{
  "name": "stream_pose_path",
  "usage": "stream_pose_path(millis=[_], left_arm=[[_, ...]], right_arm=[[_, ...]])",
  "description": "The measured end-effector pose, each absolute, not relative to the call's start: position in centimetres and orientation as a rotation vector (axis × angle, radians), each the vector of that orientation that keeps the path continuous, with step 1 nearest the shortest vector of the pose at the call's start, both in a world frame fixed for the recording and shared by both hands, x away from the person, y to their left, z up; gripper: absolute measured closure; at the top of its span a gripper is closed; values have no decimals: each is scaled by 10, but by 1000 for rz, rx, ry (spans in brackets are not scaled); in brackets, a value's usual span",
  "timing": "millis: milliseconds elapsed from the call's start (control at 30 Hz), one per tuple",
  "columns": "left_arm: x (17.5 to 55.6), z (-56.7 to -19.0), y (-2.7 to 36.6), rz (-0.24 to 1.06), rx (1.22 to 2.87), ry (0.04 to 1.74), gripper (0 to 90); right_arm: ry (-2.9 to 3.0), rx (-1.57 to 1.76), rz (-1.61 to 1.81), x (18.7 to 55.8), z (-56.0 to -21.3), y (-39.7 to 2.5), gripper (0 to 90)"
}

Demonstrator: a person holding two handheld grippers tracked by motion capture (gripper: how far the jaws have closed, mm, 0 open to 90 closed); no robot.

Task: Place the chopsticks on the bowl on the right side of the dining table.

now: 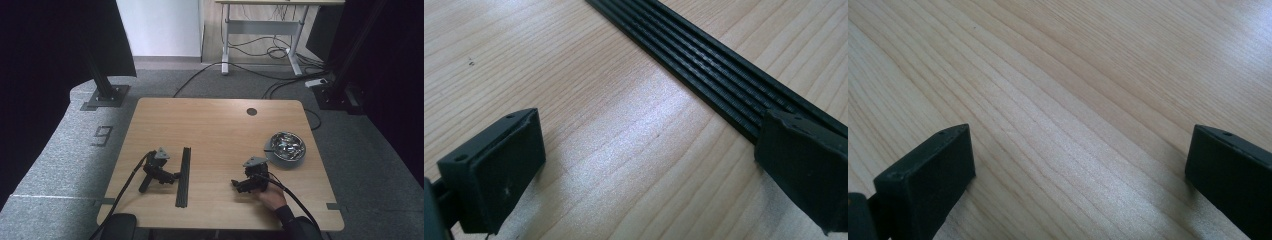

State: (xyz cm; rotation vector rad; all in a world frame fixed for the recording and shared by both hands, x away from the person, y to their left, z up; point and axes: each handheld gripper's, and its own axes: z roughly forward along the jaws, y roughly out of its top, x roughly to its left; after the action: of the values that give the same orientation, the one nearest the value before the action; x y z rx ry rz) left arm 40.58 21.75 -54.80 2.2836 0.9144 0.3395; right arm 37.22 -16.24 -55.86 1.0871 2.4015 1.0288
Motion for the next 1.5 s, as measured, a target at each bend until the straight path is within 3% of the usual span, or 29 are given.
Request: stream_pose_path(millis=[1100, 1500], left_arm=[[406, -548, 218, 339, 2283, 914, 0], [406, -548, 218, 339, 2283, 915, 0]], right_arm=[[2417, 1075, 1033, 373, -557, -162, 0], [2413, 1077, 1070, 376, -540, -162, 0]])
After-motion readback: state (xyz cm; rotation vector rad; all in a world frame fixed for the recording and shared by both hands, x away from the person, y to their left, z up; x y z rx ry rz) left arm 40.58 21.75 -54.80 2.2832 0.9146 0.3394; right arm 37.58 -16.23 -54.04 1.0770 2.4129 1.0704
